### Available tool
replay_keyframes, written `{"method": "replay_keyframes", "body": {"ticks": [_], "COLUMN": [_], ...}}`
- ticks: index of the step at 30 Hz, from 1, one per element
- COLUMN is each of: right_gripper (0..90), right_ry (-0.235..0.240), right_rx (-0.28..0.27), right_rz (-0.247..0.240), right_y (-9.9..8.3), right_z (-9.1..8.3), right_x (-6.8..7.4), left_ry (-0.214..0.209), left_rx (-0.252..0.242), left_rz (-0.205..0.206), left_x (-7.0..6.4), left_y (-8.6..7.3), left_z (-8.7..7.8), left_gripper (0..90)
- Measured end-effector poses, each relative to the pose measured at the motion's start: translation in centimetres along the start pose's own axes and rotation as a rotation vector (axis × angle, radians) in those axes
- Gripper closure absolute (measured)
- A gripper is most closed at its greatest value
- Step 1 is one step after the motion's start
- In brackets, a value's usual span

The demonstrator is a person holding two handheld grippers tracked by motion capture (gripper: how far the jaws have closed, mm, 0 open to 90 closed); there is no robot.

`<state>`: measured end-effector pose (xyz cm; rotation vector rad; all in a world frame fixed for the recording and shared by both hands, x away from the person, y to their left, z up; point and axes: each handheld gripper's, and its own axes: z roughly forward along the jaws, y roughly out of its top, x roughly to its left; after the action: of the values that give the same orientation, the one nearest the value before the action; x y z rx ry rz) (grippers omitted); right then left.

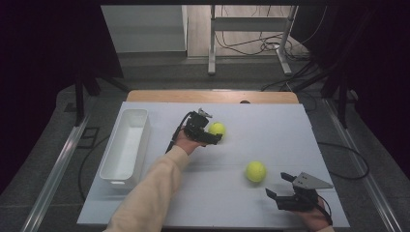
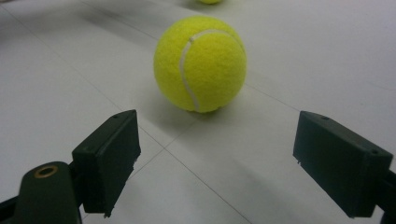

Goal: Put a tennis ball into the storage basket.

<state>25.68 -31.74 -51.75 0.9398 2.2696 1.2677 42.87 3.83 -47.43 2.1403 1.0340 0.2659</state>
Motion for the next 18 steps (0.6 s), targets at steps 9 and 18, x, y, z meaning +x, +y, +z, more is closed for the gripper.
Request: {"method": "replay_keyframes", "body": {"ticks": [9, 18], "right_gripper": [15.4, 15.3], "right_ry": [0.003, 0.005], "right_rx": [0.000, 0.001], "right_rz": [0.002, 0.002], "right_y": [0.0, 0.0], "right_z": [0.0, 0.0], "right_x": [0.0, 0.0], "left_ry": [0.010, 0.018], "left_rx": [0.013, 0.035], "left_rz": [-0.009, -0.018], "left_x": [0.1, 0.3], "left_y": [0.7, 1.2], "left_z": [1.1, 2.4], "left_gripper": [10.9, 10.3]}}
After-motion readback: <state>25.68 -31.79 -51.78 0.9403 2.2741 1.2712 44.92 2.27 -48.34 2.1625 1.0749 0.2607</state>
